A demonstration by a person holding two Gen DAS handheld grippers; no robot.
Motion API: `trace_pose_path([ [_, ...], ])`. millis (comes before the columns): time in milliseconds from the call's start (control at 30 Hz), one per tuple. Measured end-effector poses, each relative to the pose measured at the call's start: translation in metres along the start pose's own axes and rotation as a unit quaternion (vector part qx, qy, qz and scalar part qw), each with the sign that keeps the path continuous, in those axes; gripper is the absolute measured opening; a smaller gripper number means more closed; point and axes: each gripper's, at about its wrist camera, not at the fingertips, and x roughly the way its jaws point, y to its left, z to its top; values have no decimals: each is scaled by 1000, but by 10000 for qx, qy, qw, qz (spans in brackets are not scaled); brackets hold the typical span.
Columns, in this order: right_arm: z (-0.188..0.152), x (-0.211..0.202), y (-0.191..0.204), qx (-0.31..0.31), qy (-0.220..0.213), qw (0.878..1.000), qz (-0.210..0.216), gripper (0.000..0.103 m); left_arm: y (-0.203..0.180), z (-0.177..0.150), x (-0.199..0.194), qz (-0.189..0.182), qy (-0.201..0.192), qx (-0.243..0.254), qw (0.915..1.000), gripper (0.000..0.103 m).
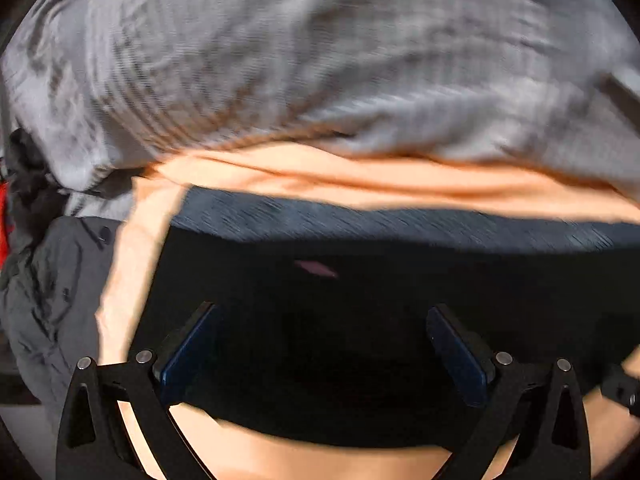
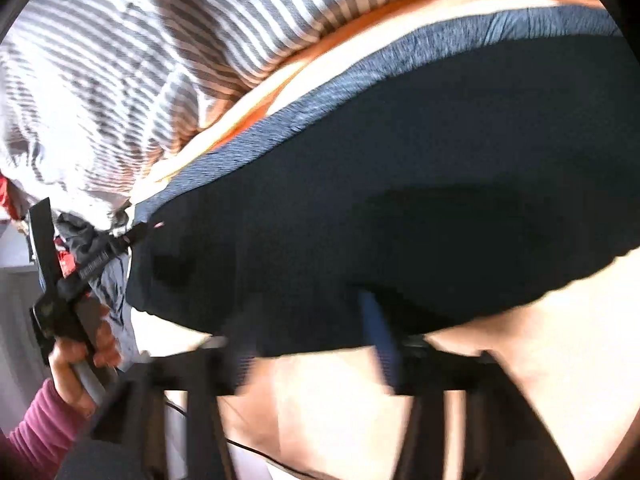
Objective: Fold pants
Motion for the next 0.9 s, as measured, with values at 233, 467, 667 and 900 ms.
trace_pose_path([
  [233,-13,-49,-21,35,-114,9992,-374,80,-87,-32,-26,-582,241,507,9967,103],
  [467,-28,-88,-81,523,-240,9966,-590,82,-156,-45,-35,-759,457,755,9932,103],
  [667,-39,-106,-122,813,-294,9946,-580,82,-193,-49,-34,-748,539,991,9908,103],
  [900,-41,-122,-153,1016,-364,9928,-513,82,-241,-52,-41,-744,583,1213,9881,103],
])
